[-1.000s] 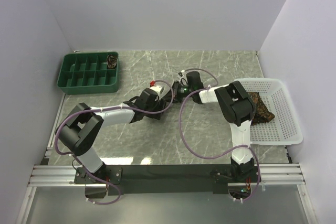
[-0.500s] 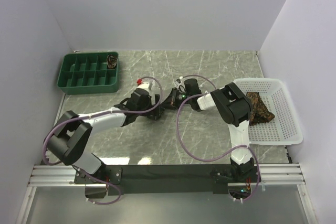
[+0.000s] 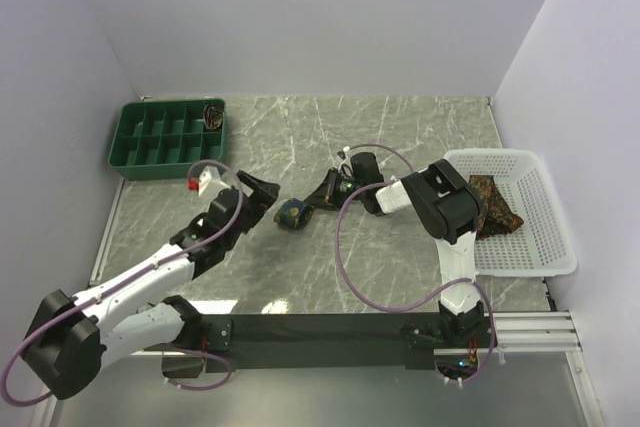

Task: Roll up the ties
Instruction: Roll the tie, then place the rolled tie into the container

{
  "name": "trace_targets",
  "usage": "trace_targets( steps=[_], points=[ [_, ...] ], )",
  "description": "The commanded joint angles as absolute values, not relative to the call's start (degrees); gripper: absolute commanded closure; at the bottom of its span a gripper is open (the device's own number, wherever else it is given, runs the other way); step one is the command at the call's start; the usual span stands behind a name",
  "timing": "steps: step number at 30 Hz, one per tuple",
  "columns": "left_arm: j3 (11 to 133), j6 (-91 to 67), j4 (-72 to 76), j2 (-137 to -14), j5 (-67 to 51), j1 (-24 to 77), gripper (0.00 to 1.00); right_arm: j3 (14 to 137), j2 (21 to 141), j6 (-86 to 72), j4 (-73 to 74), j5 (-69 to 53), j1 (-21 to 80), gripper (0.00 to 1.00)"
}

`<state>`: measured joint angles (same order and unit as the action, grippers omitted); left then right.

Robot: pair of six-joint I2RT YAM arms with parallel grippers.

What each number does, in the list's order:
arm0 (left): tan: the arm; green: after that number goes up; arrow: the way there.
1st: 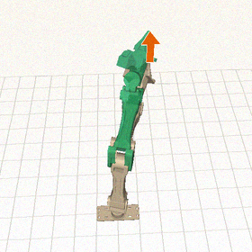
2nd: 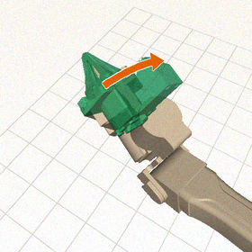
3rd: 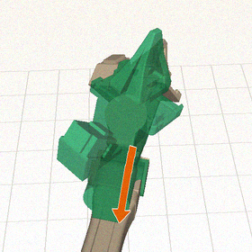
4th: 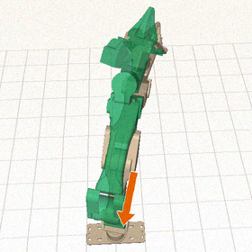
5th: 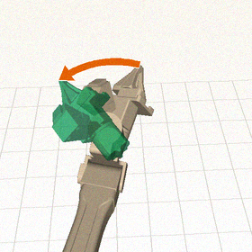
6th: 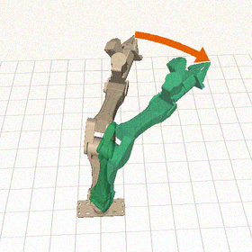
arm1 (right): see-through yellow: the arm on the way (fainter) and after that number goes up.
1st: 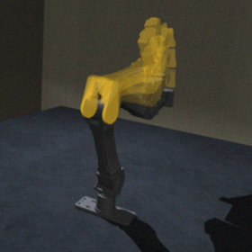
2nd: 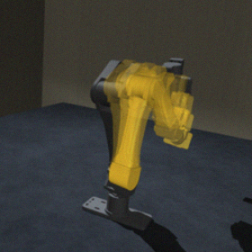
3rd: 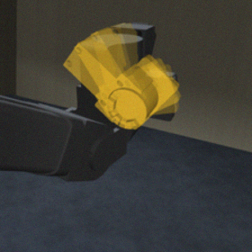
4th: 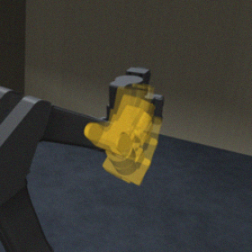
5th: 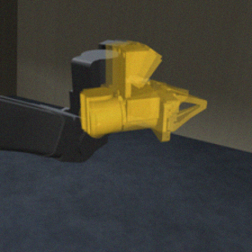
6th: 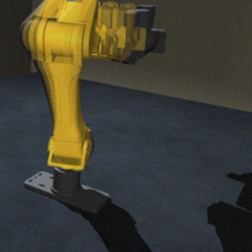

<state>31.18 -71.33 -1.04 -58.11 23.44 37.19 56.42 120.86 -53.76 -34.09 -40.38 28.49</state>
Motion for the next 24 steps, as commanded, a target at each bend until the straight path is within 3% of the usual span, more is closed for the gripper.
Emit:
trace_targets(
  steps=[1, 24],
  points=[
    [26.38, -82.70, 2.78, -59.23, 21.72, 38.14, 0.01, 55.02, 118.74, -52.64, -35.24, -37.88, 29.27, 1.00],
    [28.39, -73.22, 19.33, -81.82, 16.26, 42.27, 0.09, 53.70, 119.35, -54.58, -37.27, -38.06, 29.79, 1.00]
  ],
)
